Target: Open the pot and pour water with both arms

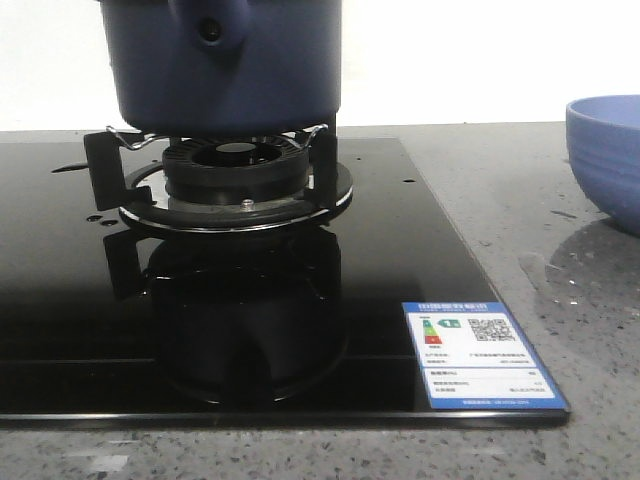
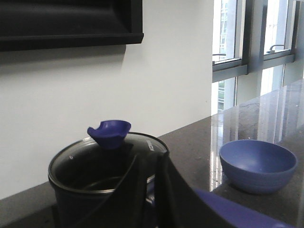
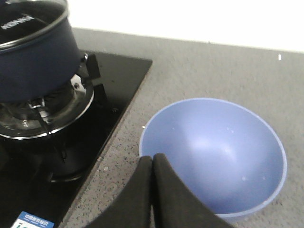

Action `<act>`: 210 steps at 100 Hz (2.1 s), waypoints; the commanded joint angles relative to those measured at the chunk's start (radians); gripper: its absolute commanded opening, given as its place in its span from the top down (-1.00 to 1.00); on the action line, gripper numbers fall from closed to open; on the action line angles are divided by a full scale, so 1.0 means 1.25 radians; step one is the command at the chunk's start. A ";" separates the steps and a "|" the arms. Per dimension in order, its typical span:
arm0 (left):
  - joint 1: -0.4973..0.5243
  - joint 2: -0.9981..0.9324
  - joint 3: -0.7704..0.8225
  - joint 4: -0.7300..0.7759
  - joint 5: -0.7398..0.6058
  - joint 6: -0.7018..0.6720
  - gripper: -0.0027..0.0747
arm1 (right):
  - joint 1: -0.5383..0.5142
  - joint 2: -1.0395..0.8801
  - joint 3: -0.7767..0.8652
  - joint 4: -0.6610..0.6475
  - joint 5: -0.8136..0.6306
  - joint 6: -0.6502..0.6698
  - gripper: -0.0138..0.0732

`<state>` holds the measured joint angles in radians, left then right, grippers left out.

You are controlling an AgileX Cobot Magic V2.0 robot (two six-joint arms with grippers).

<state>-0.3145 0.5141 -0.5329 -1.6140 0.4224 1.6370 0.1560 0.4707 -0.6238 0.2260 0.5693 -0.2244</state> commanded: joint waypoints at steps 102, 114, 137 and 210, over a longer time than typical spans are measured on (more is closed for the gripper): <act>-0.001 -0.245 0.212 -0.035 -0.110 -0.060 0.98 | 0.031 -0.255 0.137 0.005 -0.181 -0.023 0.83; -0.001 -0.245 0.212 -0.016 -0.149 -0.056 0.98 | 0.031 -0.255 0.137 0.005 -0.181 -0.023 0.83; -0.001 -0.245 0.214 0.444 -0.255 -0.374 0.98 | 0.031 -0.255 0.137 0.005 -0.181 -0.023 0.83; 0.246 -0.436 0.452 1.143 -0.095 -1.044 0.98 | 0.031 -0.255 0.137 0.005 -0.181 -0.023 0.83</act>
<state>-0.0486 -0.0055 0.0045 -0.1850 0.2474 0.3466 0.1913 0.1421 -0.4298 0.2281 0.4126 -0.2434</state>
